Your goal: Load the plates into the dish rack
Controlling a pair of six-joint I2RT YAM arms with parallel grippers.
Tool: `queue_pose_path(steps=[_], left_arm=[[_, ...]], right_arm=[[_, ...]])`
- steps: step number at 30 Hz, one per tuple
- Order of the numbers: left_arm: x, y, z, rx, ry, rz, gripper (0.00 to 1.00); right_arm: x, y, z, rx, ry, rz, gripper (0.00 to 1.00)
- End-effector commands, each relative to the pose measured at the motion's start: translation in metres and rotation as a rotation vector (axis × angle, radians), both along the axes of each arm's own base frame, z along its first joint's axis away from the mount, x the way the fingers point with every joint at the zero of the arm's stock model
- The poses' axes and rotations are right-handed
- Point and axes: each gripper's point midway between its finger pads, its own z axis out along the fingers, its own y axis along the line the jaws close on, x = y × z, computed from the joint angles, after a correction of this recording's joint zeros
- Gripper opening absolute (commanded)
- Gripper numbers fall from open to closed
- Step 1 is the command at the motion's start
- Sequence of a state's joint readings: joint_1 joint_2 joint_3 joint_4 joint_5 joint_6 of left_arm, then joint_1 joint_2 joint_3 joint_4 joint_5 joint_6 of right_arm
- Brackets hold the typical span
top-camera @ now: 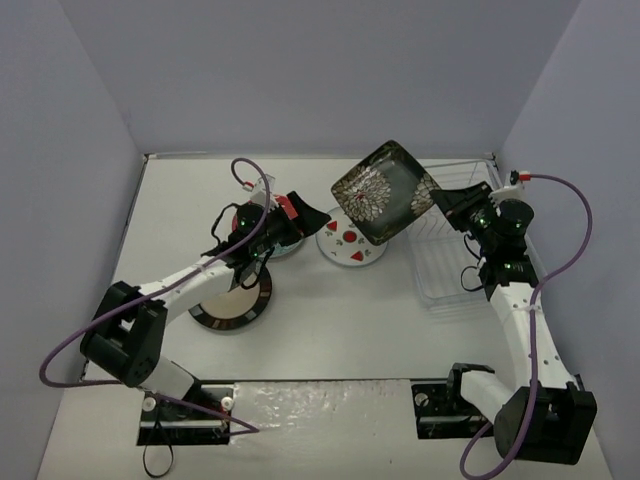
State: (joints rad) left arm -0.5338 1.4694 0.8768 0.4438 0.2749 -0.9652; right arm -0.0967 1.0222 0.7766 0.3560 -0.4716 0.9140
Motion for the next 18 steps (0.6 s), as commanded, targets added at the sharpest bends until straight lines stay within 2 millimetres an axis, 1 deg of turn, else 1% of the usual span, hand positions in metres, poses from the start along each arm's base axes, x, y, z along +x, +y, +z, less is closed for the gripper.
queue_pose_path(steps=[1,4,7,9,11,13,16,17,18], left_arm=[[0.004,-0.041,0.106,-0.342,-0.252,-0.144,0.97],[-0.003,-0.058,0.119,-0.388,-0.297,-0.194,0.97],[-0.008,-0.059,0.123,-0.422,-0.333,-0.201,0.97],[-0.006,-0.054,0.122,-0.413,-0.338,-0.168,0.97],[-0.003,-0.056,0.121,-0.399,-0.338,-0.154,0.97],[-0.002,-0.061,0.121,-0.401,-0.339,-0.161,0.97],[0.003,-0.069,0.114,-0.406,-0.334,-0.162,0.97],[0.002,-0.069,0.117,-0.418,-0.34,-0.164,0.96],[0.003,-0.072,0.118,-0.433,-0.347,-0.172,0.87]], right_arm=[[-0.012,0.015,0.079,0.073,-0.273,0.072,0.0],[-0.012,0.017,0.076,0.08,-0.268,0.075,0.0],[-0.011,0.016,0.075,0.08,-0.263,0.069,0.0],[-0.013,0.021,0.08,0.092,-0.284,0.089,0.0],[-0.016,0.026,0.079,0.106,-0.28,0.105,0.0],[-0.017,0.032,0.077,0.112,-0.272,0.118,0.0],[-0.019,0.038,0.075,0.128,-0.264,0.137,0.0],[-0.019,0.041,0.074,0.13,-0.263,0.144,0.0],[-0.019,0.046,0.07,0.135,-0.251,0.158,0.0]])
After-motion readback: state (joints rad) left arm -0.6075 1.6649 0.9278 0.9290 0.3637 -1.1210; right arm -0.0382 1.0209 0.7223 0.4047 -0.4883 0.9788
